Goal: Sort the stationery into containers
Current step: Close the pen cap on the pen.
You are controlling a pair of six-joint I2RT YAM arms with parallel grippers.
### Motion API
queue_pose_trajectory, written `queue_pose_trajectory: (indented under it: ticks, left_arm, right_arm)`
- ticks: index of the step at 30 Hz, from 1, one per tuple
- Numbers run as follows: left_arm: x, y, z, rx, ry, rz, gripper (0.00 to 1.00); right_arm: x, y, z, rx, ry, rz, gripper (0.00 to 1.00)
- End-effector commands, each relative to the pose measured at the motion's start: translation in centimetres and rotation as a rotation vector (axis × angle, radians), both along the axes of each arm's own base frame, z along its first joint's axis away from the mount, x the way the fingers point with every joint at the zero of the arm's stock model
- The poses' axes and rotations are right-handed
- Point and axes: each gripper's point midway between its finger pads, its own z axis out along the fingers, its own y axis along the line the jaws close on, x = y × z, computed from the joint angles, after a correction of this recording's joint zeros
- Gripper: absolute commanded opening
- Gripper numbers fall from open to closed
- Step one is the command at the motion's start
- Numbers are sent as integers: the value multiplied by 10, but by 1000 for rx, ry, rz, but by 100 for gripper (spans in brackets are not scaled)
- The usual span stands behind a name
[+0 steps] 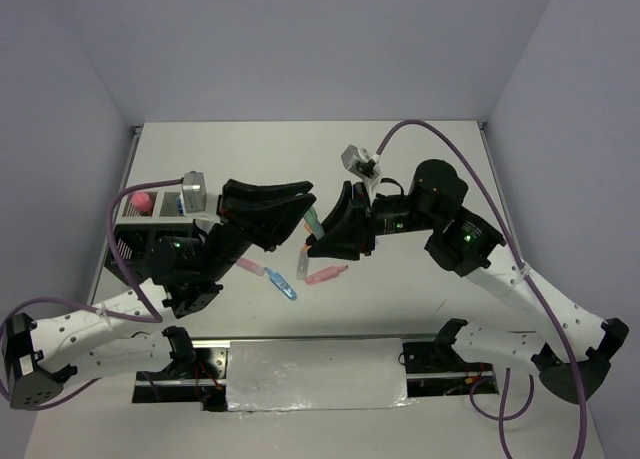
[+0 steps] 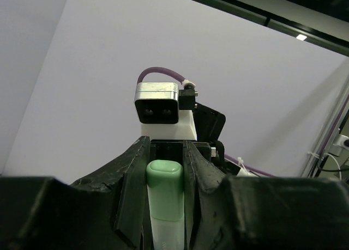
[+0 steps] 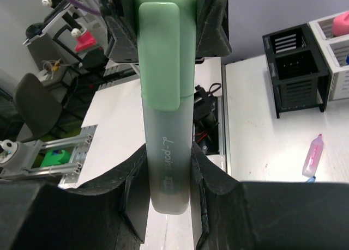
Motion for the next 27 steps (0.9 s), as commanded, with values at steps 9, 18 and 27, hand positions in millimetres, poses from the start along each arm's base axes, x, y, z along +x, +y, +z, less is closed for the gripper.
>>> queue_pose_trajectory:
  ticks: [9,18,27]
  left_arm:
    - [-26,-68,-156,479,180,-200,0]
    - [4,-52,-136,545,223,1,26]
    - [6,-38,-105,532,169,56,49]
  right_arm:
    - [38,-8,119,287,-268,-213,0]
    - [24,-6,54,211,-251,-129,0]
    - [6,-17,27,182,-233,-110,0]
